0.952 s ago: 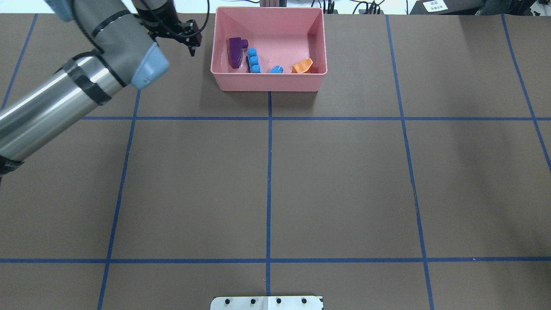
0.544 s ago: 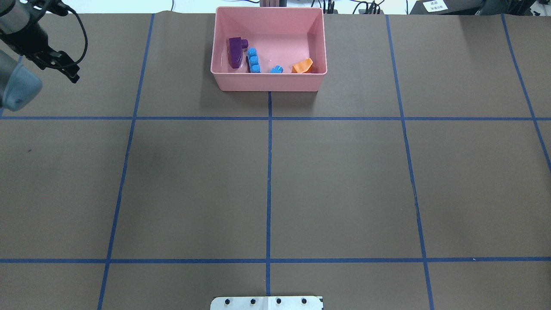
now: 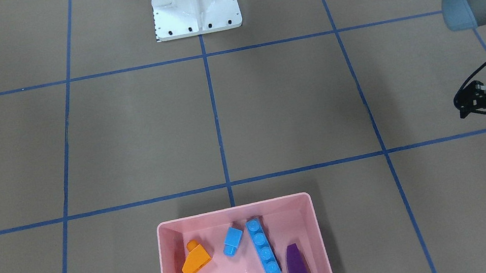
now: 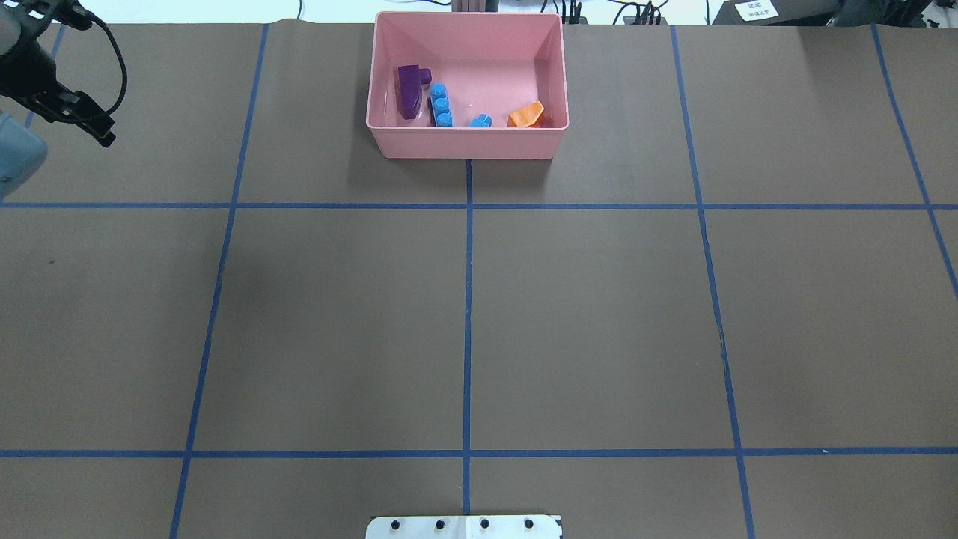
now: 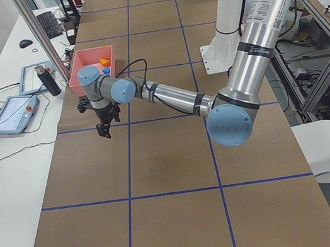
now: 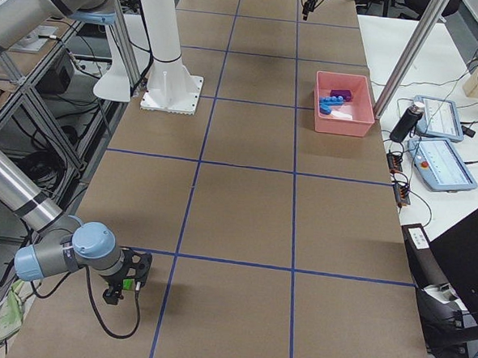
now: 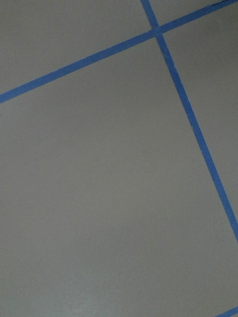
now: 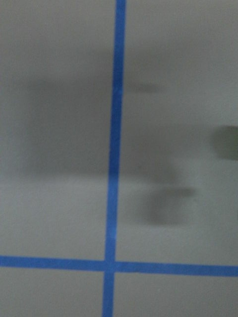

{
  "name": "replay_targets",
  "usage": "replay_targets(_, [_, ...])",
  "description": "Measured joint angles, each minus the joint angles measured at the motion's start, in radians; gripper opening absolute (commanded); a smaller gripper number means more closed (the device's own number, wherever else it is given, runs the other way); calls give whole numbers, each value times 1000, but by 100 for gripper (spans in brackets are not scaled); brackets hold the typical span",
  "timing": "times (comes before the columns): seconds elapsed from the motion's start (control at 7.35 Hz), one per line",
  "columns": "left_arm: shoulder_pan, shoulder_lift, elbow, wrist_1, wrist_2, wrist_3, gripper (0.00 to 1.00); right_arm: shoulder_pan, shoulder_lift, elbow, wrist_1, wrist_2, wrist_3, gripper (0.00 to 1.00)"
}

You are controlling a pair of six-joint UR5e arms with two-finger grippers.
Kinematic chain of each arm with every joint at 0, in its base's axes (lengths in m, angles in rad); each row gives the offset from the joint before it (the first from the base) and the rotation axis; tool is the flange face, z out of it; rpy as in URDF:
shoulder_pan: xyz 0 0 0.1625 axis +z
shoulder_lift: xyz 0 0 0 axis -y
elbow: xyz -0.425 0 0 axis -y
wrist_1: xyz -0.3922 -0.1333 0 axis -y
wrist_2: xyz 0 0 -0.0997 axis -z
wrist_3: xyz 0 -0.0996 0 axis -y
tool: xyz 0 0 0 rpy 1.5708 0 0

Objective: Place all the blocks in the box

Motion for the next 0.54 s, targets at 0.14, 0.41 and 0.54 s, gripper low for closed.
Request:
replay_targets(0.14, [0,18,-22,0,0,-3,100,-2,-3,-7,3,15,5,100])
replay_targets(0.41, [1,36,-42,0,-1,-5,100,-8,3,-15,1,66,1,100])
replay_targets(0.54, [2,39,-44,0,-1,-5,100,-15,17,-22,0,80,1,100])
